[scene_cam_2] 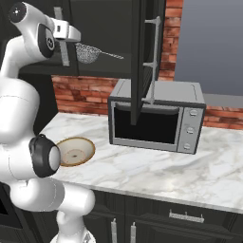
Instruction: Open the cabinet and setup a tea strainer by placing it in the bowl upright.
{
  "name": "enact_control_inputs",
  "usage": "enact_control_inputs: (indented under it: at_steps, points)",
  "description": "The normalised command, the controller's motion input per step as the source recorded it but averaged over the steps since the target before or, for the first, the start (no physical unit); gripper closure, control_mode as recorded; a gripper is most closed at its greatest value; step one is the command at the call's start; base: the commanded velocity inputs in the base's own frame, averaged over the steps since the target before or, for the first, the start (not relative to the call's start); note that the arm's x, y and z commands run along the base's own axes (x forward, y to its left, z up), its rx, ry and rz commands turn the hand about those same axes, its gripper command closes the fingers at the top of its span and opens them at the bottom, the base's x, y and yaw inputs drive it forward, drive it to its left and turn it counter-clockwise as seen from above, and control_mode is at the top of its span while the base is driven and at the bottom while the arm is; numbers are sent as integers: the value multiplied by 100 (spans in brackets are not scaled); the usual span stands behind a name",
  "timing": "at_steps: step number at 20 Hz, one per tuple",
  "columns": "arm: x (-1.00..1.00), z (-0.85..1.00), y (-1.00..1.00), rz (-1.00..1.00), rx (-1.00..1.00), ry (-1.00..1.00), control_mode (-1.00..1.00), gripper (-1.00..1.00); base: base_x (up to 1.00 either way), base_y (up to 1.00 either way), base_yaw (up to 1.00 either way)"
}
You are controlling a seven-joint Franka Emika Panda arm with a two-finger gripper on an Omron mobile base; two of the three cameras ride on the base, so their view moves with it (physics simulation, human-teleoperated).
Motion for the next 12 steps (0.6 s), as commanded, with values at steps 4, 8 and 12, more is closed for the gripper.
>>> enact_control_inputs:
  at_steps: [4, 8, 12]
  points:
    - [-42, 0, 32, -17, -1, 4, -100, 100, 0, 0, 0]
    - [-69, 0, 29, -18, -2, 19, -100, 100, 0, 0, 0]
    - [-99, 0, 64, -23, -6, 13, -100, 100, 0, 0, 0]
